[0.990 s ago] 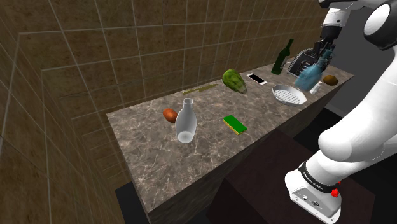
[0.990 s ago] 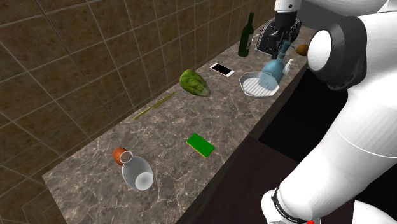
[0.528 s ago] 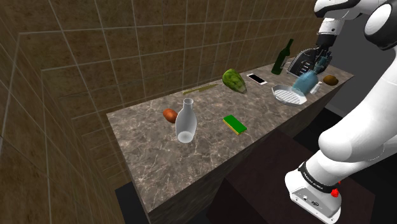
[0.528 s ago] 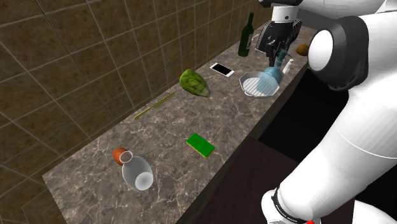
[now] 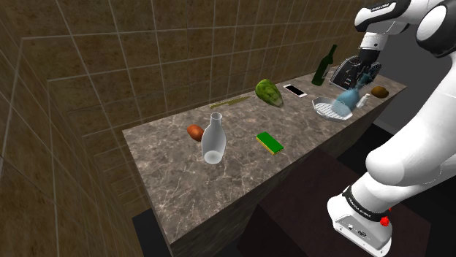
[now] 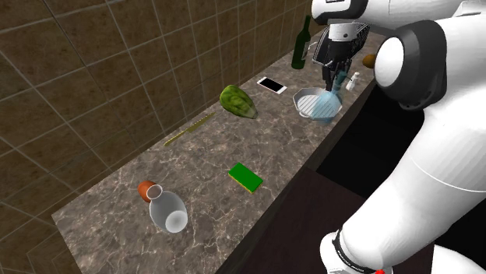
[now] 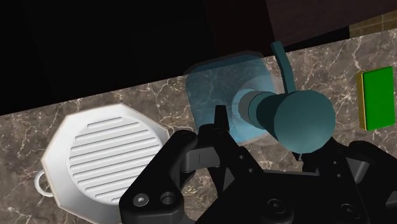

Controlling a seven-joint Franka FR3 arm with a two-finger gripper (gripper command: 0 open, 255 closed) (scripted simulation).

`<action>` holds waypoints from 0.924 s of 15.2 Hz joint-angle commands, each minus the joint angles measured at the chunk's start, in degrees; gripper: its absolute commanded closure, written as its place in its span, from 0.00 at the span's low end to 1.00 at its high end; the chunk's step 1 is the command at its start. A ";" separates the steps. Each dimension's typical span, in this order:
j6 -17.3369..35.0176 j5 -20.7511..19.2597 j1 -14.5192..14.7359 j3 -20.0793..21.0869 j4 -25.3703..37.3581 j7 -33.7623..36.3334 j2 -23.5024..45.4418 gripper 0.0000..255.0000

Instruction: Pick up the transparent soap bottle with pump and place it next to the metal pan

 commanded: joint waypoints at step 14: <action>10.74 1.52 -0.31 0.35 -7.66 -0.59 3.38 1.00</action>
